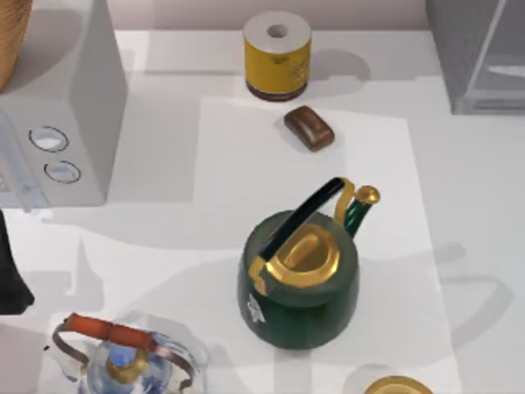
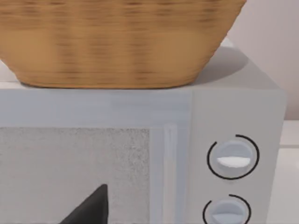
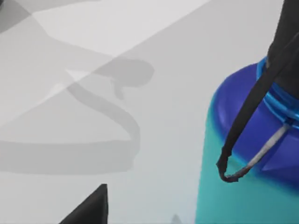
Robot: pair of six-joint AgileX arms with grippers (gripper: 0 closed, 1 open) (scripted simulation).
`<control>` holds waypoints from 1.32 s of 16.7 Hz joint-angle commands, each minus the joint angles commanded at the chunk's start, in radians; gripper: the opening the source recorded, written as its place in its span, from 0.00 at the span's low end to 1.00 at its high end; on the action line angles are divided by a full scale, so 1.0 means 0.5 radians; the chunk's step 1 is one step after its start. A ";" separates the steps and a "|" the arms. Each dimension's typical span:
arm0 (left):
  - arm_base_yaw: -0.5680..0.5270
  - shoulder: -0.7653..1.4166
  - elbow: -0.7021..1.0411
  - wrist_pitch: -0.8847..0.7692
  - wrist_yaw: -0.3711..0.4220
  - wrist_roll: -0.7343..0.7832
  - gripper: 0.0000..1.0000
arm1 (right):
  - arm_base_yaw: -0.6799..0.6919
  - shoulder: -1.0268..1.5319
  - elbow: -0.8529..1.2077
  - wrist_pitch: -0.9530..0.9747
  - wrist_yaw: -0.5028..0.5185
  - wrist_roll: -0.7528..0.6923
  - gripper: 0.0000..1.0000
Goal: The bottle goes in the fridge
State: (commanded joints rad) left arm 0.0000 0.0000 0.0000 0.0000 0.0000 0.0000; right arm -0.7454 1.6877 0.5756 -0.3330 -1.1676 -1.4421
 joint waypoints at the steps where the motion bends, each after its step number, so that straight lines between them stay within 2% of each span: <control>1: 0.000 0.000 0.000 0.000 0.000 0.000 1.00 | 0.037 0.010 -0.028 0.129 0.004 0.102 1.00; 4: 0.000 0.000 0.000 0.000 0.000 0.000 1.00 | 0.131 0.034 -0.105 0.459 0.026 0.352 1.00; 8: 0.000 0.000 0.000 0.000 0.000 0.000 1.00 | 0.213 0.034 -0.176 0.707 0.055 0.551 1.00; 17: 0.000 0.000 0.000 0.000 0.000 0.000 1.00 | 0.251 0.031 -0.220 0.822 0.067 0.636 1.00; 22: 0.000 0.000 0.000 0.000 0.000 0.000 1.00 | 0.251 0.031 -0.220 0.822 0.067 0.636 0.63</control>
State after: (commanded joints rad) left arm 0.0000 0.0000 0.0000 0.0000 0.0000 0.0000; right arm -0.6201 1.7034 0.4656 0.0781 -1.1342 -1.1241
